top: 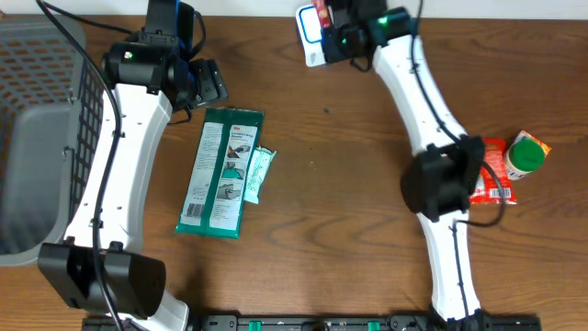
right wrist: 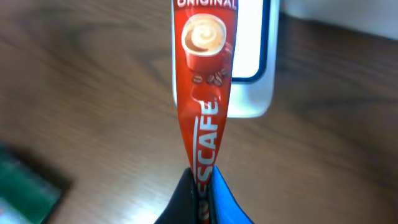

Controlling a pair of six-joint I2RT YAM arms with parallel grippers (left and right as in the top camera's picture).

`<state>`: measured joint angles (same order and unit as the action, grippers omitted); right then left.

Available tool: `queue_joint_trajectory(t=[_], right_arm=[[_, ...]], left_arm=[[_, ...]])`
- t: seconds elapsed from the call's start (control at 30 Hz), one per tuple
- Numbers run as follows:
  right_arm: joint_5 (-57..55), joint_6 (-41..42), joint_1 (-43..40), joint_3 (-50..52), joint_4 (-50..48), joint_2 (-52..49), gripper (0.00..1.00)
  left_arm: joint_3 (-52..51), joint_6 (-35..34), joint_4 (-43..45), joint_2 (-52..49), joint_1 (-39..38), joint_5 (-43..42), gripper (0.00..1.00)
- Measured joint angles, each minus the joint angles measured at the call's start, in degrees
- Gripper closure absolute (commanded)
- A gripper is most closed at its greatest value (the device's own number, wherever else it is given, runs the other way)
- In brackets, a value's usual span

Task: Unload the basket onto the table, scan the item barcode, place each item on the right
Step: 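Lift the red Nescafe stick up to the white scanner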

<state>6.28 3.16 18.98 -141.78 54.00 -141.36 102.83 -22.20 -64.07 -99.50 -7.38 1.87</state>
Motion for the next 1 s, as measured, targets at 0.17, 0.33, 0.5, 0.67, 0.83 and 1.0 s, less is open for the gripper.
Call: queue_joint_trajectory(t=[0.17,0.33,0.5,0.67,0.83,1.0], right_arm=[[-1.2,-0.2,0.1,0.0,-6.9,-6.4,0.99],[-2.2,-0.2,0.1,0.0,-10.5,-8.6,0.99],[-2.3,-0.2,0.1,0.0,-11.2,-8.6,0.99],[-2.5,0.1,0.1,0.0,-9.4,-8.6,0.99],[-2.4,1.6,0.1,0.0,-7.3,-8.6,0.99],[-2.5,2.2,0.1,0.0,-8.2,-8.6,0.99]], left_arm=[[0.0,0.0,0.0,0.0,0.0,0.0,0.14],[0.0,0.0,0.0,0.0,0.0,0.0,0.14],[0.0,0.0,0.0,0.0,0.0,0.0,0.14],[0.0,0.0,0.0,0.0,0.0,0.0,0.14],[0.0,0.0,0.0,0.0,0.0,0.0,0.14],[0.0,0.0,0.0,0.0,0.0,0.0,0.14]])
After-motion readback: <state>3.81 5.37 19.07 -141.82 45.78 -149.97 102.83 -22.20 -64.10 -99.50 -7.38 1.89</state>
